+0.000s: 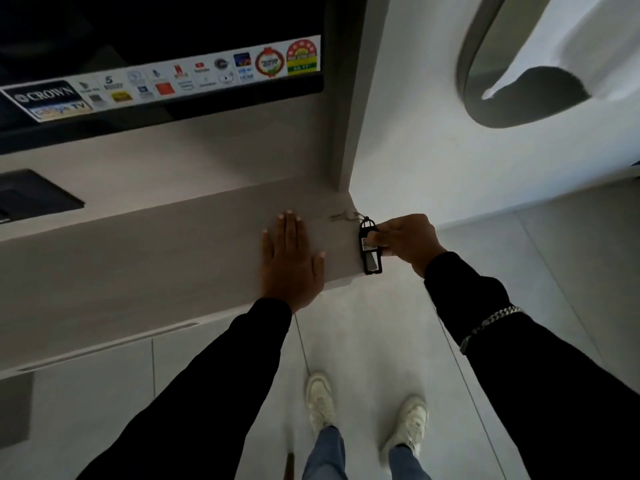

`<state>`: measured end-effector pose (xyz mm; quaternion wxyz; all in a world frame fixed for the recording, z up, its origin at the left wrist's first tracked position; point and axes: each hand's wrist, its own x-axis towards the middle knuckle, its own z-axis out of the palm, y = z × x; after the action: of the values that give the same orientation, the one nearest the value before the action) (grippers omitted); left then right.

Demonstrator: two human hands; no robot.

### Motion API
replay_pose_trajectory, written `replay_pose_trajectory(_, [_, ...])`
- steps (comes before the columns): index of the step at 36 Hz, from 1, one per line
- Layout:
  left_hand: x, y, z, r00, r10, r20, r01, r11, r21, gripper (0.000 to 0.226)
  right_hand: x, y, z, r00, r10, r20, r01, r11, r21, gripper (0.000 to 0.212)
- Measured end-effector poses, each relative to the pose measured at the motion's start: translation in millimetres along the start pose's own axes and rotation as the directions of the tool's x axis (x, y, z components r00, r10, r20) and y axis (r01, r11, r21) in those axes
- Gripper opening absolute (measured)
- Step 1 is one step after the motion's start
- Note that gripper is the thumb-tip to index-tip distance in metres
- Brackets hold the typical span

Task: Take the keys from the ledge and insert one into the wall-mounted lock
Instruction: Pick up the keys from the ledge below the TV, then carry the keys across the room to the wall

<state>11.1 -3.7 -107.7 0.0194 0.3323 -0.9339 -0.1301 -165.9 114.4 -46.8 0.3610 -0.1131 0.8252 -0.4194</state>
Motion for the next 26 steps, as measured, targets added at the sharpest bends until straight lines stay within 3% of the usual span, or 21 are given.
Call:
replay_pose_trajectory(5, [7,28,-11,0.998,0.010,0.065,0.001,0.985,-0.171,0.073,-29,6,-33,0.995,-0.008,0.101,-0.020,0.961,0.277,0.023])
replay_pose_trajectory(12, [6,118,-39,0.991,0.126,-0.044,-0.132,0.881,-0.455,0.065,-70,29,-110,0.993,-0.038,0.108,-0.012,0.903,0.429,0.018])
replay_pose_trajectory(18, [-7,218,-38,0.937,0.333,-0.110,-0.343,0.808,-0.478,0.064,-113,67,-200,0.999,-0.033,0.020,0.017,0.842,0.539,0.007])
replay_pose_trajectory(26, [-25,375,-30,0.833,0.536,-0.133,-0.530,0.707,-0.468,0.067,-170,127,-338,0.991,-0.031,-0.129,0.103,0.793,0.600,0.020])
